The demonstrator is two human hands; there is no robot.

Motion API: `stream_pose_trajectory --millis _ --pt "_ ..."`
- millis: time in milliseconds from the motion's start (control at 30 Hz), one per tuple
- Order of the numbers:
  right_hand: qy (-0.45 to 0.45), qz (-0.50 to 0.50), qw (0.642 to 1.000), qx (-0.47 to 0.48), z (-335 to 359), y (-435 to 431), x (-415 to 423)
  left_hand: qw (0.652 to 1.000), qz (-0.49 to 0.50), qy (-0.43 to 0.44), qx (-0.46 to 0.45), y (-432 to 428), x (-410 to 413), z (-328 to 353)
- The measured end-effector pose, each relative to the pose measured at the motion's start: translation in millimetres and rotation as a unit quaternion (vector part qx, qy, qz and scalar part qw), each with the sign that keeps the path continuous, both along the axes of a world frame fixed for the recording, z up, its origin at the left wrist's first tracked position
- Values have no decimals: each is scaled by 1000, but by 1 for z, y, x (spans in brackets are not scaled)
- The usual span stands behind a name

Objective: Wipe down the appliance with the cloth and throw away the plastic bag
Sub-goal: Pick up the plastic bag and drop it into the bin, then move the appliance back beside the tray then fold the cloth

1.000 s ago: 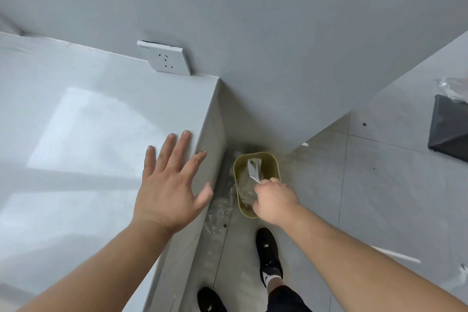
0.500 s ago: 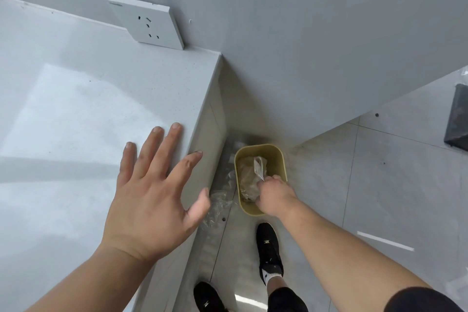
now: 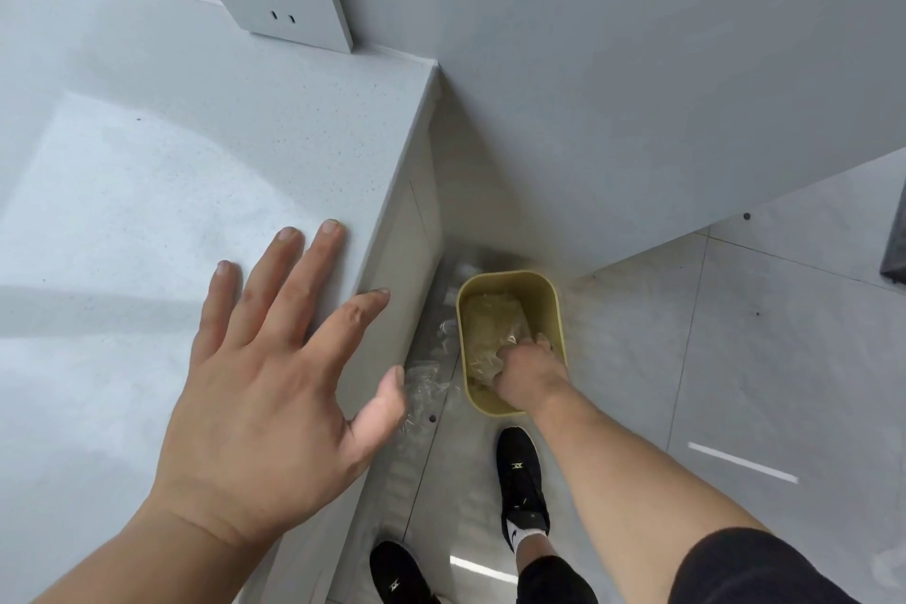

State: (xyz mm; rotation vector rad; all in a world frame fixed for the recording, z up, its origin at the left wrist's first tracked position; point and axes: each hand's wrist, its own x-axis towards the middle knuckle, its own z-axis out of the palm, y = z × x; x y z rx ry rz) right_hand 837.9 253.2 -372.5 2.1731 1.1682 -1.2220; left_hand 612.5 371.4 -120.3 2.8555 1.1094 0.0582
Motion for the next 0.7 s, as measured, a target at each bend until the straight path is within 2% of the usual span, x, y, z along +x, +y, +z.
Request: stream_pose_trajectory --millis 233,533,700 --pt "-1 -6 999 39 42 -8 0 1000 4 12 -2 -1 1 2" --pt "-18 60 984 166 169 -9 6 997 26 63 -27 -5 7 15" --pt "-14 85 970 228 237 -15 -4 991 43 92 -83 -6 12 31"
